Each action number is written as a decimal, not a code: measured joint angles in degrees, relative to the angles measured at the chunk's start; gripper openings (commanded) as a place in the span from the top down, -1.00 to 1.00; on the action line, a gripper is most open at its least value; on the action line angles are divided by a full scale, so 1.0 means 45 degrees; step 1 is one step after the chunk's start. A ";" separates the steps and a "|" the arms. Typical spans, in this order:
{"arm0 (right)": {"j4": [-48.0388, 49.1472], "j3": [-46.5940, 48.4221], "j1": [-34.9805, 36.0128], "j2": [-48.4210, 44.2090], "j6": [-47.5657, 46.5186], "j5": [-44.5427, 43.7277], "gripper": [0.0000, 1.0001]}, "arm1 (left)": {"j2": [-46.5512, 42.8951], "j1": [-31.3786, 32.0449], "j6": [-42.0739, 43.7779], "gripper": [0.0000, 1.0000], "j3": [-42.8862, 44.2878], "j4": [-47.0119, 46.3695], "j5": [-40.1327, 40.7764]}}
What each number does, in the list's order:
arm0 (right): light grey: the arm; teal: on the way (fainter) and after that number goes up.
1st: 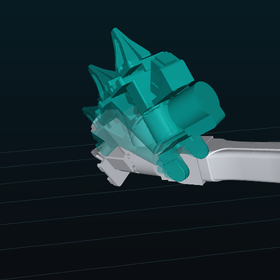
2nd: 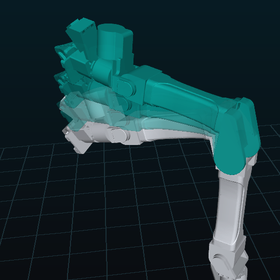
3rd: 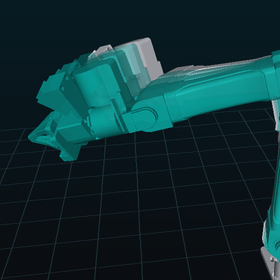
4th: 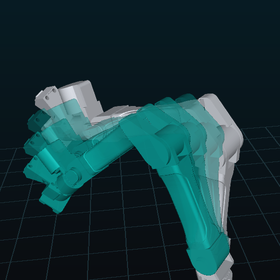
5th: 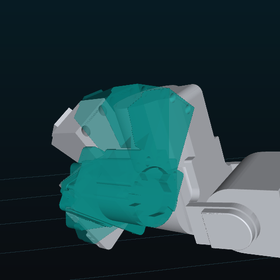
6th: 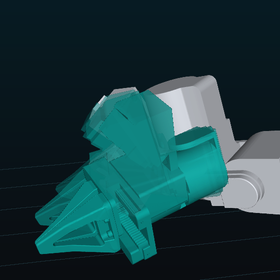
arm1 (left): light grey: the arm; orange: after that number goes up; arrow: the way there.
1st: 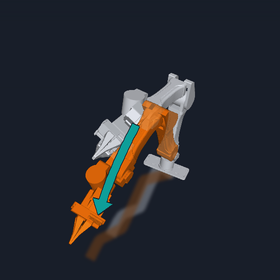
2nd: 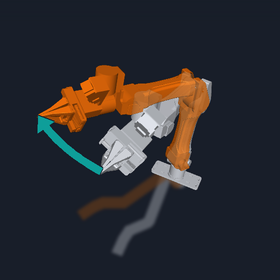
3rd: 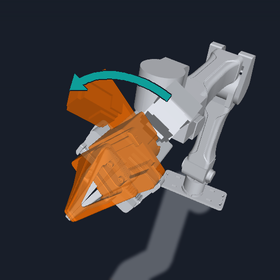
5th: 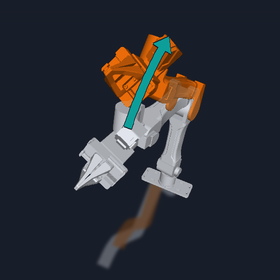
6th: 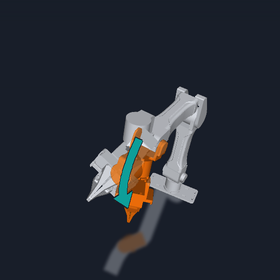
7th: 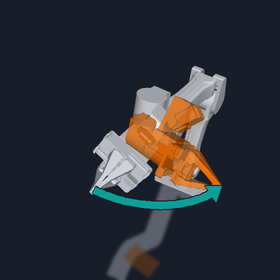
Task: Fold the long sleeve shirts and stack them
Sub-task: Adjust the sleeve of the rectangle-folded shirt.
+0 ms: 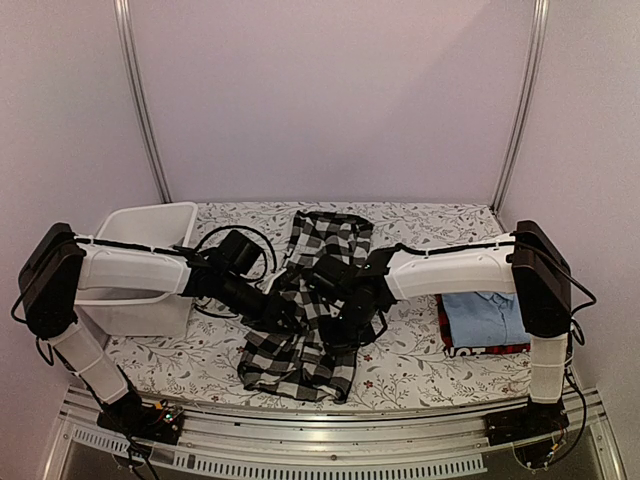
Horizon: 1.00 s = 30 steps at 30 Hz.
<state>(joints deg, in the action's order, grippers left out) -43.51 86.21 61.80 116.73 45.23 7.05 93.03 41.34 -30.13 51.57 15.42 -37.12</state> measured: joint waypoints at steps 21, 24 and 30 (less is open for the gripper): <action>-0.0238 -0.0583 -0.0170 -0.1705 -0.0578 -0.1151 0.17 | -0.0889 -0.0636 -0.0690 0.32 -0.0389 0.0461 0.3026; 0.0933 -0.0976 -0.0835 -0.2579 -0.0656 -0.1428 0.33 | -0.0957 -0.0860 -0.0913 0.32 -0.0583 0.0520 0.3895; 0.4347 -0.1370 -0.3429 -0.2618 -0.1258 -0.0442 0.48 | -0.0102 -0.1467 -0.0913 0.49 0.0466 0.0432 0.4935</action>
<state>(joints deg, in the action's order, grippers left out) -23.94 80.05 46.37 104.95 39.57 5.06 92.58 34.74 -34.24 53.67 17.37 -14.92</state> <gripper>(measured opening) 0.287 0.299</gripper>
